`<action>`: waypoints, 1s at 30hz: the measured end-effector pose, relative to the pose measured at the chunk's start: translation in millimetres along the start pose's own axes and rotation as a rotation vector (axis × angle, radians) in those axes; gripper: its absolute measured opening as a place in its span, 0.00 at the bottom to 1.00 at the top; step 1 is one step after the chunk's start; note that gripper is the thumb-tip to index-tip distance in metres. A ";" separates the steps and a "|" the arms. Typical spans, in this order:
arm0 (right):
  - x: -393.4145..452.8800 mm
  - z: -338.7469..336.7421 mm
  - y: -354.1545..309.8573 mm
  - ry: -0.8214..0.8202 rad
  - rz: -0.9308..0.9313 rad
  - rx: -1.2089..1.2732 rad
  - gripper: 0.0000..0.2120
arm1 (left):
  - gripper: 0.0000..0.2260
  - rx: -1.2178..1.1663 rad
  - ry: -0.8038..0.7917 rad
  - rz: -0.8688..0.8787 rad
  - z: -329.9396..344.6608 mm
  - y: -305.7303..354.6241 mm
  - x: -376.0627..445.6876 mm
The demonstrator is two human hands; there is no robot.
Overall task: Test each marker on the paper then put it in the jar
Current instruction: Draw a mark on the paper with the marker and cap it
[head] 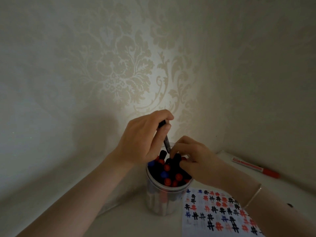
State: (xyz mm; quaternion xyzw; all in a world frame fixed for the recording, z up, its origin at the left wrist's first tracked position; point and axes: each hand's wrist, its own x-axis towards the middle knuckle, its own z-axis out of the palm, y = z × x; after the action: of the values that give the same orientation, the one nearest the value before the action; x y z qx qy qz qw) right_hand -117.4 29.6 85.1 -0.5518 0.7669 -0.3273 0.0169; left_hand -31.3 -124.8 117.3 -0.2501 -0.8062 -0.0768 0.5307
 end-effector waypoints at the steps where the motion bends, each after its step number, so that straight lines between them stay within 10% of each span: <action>1: 0.6 1.1 0.8 0.034 -0.011 0.011 0.12 | 0.08 0.002 -0.024 -0.017 0.2 -0.8 -0.2; 30: 27.3 18.3 12.4 0.322 0.273 0.155 0.08 | 0.05 0.257 -0.774 -0.488 19.2 -8.9 23.7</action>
State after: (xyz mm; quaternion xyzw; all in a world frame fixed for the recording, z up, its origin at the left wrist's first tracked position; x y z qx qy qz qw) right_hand -131.4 -0.4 73.4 -0.3808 0.7997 -0.4639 -0.0193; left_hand -58.7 -117.4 131.5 0.0040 -0.9828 -0.0001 0.1844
